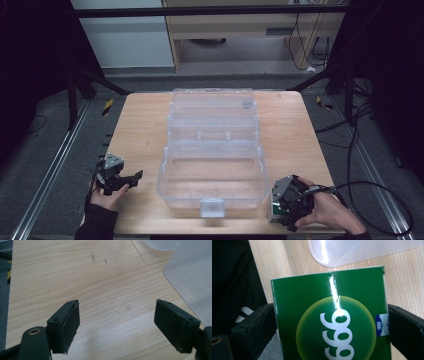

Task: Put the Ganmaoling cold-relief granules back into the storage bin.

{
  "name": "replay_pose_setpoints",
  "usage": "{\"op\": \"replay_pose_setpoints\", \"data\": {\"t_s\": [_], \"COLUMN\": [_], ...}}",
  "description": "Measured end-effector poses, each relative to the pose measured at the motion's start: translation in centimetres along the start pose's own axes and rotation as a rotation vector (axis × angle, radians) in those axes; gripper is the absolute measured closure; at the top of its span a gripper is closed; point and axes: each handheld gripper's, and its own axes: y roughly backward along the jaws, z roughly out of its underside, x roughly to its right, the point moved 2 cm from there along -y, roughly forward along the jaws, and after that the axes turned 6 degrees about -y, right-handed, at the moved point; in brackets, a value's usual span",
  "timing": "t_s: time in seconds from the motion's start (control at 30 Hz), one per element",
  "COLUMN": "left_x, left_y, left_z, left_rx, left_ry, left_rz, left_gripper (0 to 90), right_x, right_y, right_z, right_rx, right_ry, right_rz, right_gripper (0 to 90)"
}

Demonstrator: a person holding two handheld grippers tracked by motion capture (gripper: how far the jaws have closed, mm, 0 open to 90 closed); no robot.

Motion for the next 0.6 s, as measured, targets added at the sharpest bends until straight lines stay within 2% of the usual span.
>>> {"op": "replay_pose_setpoints", "data": {"t_s": [0.03, 0.2, 0.3, 0.47, 0.6], "left_x": [0.0, 0.0, 0.0, 0.1, 0.1], "left_y": [0.0, 0.0, -0.1, -0.1, -0.1], "left_z": [0.0, 0.0, 0.0, 0.0, 0.0], "left_rx": [-0.001, 0.0, -0.004, -0.007, -0.009], "left_ry": [-0.001, -0.002, -0.003, -0.005, -0.007], "left_rz": [0.001, 0.001, 0.0, 0.001, 0.001], "left_gripper": [20.0, 20.0, 20.0, 20.1, 20.2], "right_x": [0.2, 0.4, 0.6, 0.6, 0.7], "right_y": [-0.1, -0.7, -1.1, -1.3, -1.1], "right_z": [0.0, 0.4, 0.6, 0.8, 0.9], "right_rx": [-0.02, -0.023, -0.03, -0.008, -0.008], "right_ry": [0.004, -0.012, 0.0, -0.029, -0.032], "right_rz": [-0.002, -0.023, -0.029, -0.047, -0.048], "right_gripper": [5.3, 6.6, 6.7, 9.6, 12.7]}}
